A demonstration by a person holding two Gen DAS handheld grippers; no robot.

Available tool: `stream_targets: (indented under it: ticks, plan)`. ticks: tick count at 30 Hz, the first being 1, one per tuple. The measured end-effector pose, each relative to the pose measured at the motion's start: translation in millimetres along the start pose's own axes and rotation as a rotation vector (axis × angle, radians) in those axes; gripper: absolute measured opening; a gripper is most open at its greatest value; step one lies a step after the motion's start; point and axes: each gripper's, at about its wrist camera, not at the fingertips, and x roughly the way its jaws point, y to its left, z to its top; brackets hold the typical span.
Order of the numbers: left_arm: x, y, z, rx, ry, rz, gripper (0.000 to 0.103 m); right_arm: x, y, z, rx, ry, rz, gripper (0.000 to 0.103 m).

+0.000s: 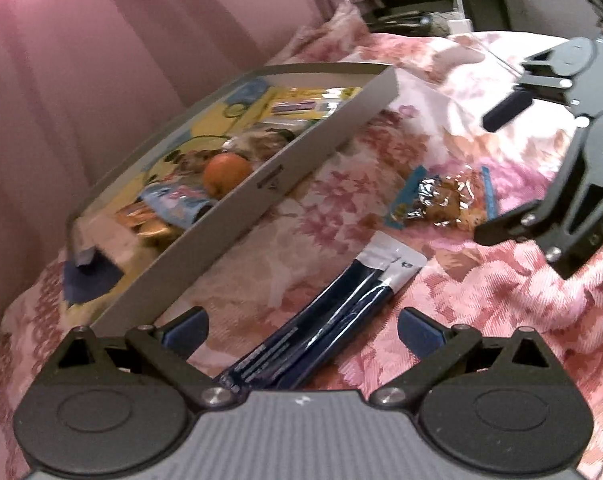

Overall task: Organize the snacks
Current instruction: 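Grasp the blue stick packet with the left tool while the right tool grasps the clear snack packet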

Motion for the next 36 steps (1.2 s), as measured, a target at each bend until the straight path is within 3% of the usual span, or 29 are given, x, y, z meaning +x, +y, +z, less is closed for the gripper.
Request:
stream_targets:
  ticks: [8,16,22,30,36]
  plan:
    - [18,-2,2,0.098,0.006,-0.124,0.103,24,-6,4,0.01,0.018,0.031,0.102]
    - [30,5,3,0.073,0.028,-0.207,0.1,40,-10,5,0.055,0.043,0.069,0.095]
    - [30,11,4,0.009,0.073,-0.262,0.086,43,-11,8,0.079,0.063,0.081,0.08]
    - [25,12,3,-0.115,0.141,-0.284,0.061,42,-13,9,0.096,0.099,0.076,0.077]
    - [20,11,1,-0.216,0.2,-0.269,0.051,41,-21,7,0.135,0.13,0.046,0.077]
